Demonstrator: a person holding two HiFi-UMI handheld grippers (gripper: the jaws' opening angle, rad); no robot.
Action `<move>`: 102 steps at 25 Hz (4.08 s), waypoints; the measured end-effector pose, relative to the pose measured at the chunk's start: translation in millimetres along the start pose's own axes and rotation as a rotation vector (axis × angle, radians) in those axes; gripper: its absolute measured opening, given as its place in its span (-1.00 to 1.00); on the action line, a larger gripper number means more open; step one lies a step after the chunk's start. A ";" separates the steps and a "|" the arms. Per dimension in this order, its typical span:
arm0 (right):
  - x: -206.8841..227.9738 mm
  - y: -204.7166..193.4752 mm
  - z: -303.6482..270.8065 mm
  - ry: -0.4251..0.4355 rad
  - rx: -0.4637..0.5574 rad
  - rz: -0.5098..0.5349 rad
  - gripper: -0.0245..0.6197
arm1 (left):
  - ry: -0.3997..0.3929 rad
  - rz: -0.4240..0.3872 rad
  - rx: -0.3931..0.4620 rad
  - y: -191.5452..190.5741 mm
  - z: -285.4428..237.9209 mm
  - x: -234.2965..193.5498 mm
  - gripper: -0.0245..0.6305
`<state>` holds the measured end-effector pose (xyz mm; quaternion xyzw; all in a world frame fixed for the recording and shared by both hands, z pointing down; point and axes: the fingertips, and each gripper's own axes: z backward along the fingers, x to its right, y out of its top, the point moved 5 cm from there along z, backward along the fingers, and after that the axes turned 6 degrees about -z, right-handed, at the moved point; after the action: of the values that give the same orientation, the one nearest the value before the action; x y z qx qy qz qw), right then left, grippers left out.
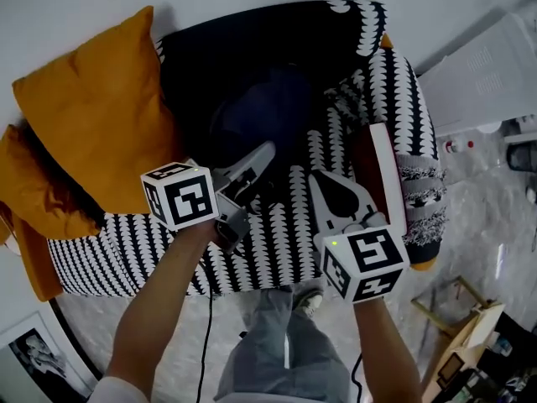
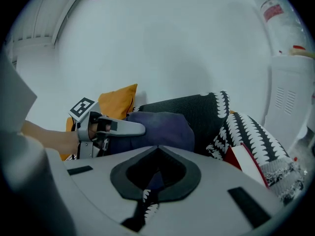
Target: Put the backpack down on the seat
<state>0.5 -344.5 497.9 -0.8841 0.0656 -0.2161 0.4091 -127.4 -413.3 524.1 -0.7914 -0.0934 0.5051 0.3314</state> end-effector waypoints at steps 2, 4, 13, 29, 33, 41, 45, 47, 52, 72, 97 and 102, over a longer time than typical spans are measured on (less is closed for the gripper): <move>2.1 -2.9 4.2 0.000 0.004 -0.008 -0.92 | 0.006 0.001 0.003 -4.9 0.6 3.4 -0.79; 2.8 -6.3 9.4 0.003 0.005 -0.013 -0.92 | 0.011 -0.005 0.001 -10.0 0.5 8.5 -0.79; 6.7 -27.2 37.2 0.014 0.014 -0.019 -0.92 | 0.040 -0.039 0.004 -39.4 -1.8 31.4 -0.78; 10.9 -65.7 81.8 0.017 0.021 -0.038 -0.92 | 0.087 -0.118 -0.058 -107.5 -5.6 64.3 -0.78; 9.2 -77.4 92.0 0.016 0.017 -0.035 -0.92 | 0.097 -0.153 -0.093 -128.4 -9.6 70.4 -0.78; 16.0 -98.5 114.4 0.014 0.016 -0.034 -0.92 | 0.128 -0.238 -0.171 -166.2 -22.9 82.9 -0.76; 18.0 -108.7 122.0 0.010 0.019 -0.044 -0.92 | 0.152 -0.279 -0.192 -181.5 -23.4 86.6 -0.74; 19.9 -114.6 126.0 0.008 0.021 -0.049 -0.92 | 0.156 -0.289 -0.204 -191.1 -24.7 88.2 -0.72; 23.5 -128.6 138.2 0.001 0.021 -0.048 -0.92 | 0.161 -0.293 -0.233 -214.3 -28.7 93.4 -0.66; 15.5 -179.4 180.8 -0.010 0.020 -0.060 -0.92 | 0.161 -0.231 -0.269 -287.9 -12.7 120.9 -0.32; -64.9 -79.5 264.0 0.035 0.118 -0.001 -0.92 | 0.275 -0.296 -0.062 -183.6 83.3 260.6 -0.41; -89.9 -58.7 299.6 0.052 0.150 -0.007 -0.92 | 0.327 -0.329 -0.018 -163.7 116.3 303.8 -0.51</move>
<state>46.8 -71.5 341.2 -0.8454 0.0568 -0.2448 0.4714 -53.5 -91.8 369.9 -0.8397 -0.1709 0.3086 0.4130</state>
